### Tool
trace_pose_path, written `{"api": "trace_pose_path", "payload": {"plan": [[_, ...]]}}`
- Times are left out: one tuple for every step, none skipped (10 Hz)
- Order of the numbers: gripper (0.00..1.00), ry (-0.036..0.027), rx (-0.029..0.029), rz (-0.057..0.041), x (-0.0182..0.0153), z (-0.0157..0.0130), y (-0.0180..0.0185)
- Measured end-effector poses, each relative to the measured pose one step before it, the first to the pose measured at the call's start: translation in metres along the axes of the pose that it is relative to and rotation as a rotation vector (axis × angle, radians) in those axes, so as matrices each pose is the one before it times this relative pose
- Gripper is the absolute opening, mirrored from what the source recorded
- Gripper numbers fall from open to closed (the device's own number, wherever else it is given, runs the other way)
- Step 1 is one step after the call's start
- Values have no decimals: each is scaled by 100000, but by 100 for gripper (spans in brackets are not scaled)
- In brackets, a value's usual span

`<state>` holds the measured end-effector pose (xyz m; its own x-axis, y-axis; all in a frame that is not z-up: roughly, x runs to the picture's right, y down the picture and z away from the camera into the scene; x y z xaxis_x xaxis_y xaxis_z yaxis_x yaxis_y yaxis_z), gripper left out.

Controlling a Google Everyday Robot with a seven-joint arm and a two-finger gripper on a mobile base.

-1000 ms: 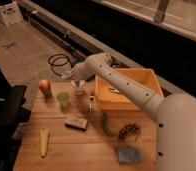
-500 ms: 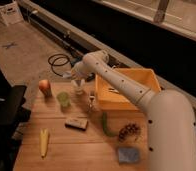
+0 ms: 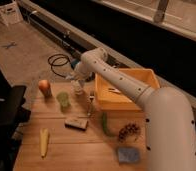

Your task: Place towel in paper cup

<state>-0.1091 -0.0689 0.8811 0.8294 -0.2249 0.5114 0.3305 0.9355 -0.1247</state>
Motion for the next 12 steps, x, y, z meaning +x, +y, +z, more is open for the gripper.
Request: {"api": "trace_pose_path", "payload": {"plan": [[70, 784, -496, 1011, 373, 3, 200], [78, 444, -587, 1077, 377, 93, 277], [80, 343, -406, 911, 385, 81, 212], [80, 27, -513, 626, 135, 277, 186], [80, -181, -148, 283, -16, 245, 53], [80, -310, 336, 307, 35, 111, -107], [80, -545, 523, -137, -122, 264, -206], [80, -1159, 907, -661, -576, 301, -491], [80, -795, 447, -661, -471, 240, -321], [80, -1183, 873, -1013, -626, 164, -473], [80, -786, 856, -826, -509, 19, -306], [80, -425, 1118, -1091, -525, -509, -375]]}}
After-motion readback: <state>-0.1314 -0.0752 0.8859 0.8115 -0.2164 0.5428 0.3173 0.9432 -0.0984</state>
